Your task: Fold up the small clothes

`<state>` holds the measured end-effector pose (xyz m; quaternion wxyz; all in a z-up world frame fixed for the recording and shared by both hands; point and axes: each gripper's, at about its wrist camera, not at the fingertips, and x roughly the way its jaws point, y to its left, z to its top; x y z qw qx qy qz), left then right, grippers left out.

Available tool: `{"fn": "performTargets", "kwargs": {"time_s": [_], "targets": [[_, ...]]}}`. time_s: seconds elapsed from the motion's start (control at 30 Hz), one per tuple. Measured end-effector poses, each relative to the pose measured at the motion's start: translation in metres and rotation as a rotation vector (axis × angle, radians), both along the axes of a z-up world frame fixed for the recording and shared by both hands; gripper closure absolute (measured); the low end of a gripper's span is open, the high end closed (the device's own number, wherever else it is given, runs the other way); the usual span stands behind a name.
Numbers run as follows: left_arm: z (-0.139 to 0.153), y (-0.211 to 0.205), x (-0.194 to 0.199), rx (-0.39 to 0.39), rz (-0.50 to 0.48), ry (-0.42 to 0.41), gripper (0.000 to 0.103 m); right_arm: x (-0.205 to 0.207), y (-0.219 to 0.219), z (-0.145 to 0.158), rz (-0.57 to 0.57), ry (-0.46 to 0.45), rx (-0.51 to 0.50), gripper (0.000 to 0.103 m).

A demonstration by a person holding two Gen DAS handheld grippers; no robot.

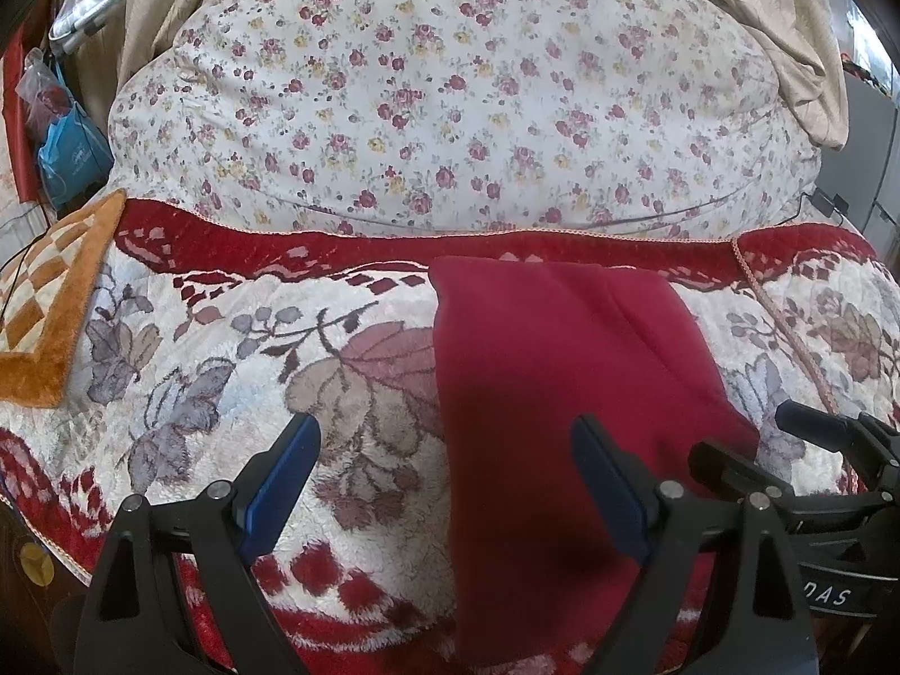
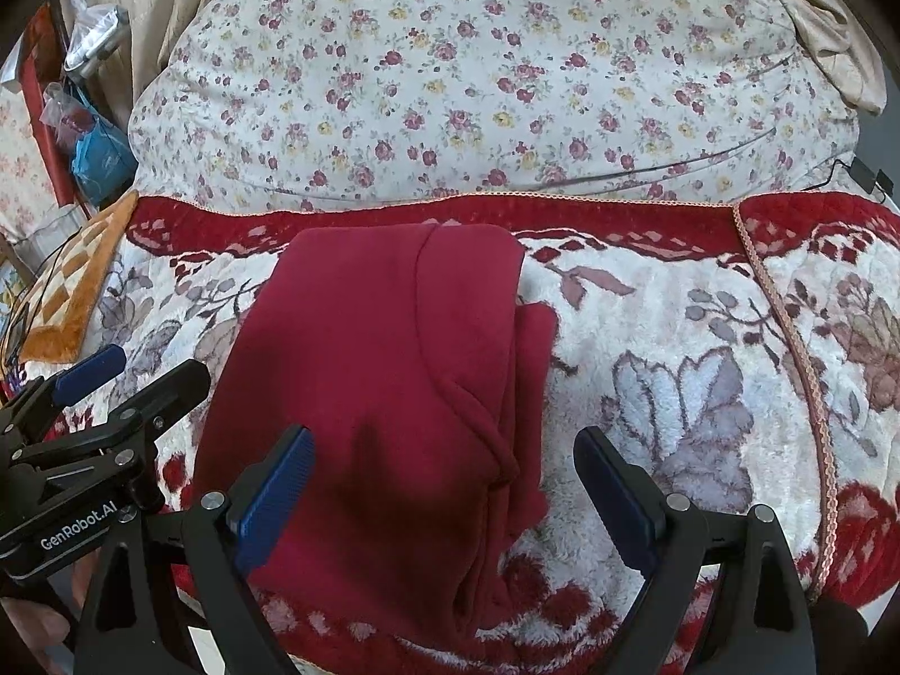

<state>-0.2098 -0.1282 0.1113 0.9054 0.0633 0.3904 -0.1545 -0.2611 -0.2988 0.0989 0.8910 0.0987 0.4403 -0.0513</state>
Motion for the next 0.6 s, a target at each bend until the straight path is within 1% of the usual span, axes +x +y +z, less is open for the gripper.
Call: {"fn": "performTargets", "kwargs": {"time_s": [0.6], "targets": [[-0.0054, -0.0014, 0.0038, -0.005, -0.013, 0.009, 0.014, 0.0057, -0.0051, -0.0082, -0.003, 0.024, 0.009, 0.007]]}}
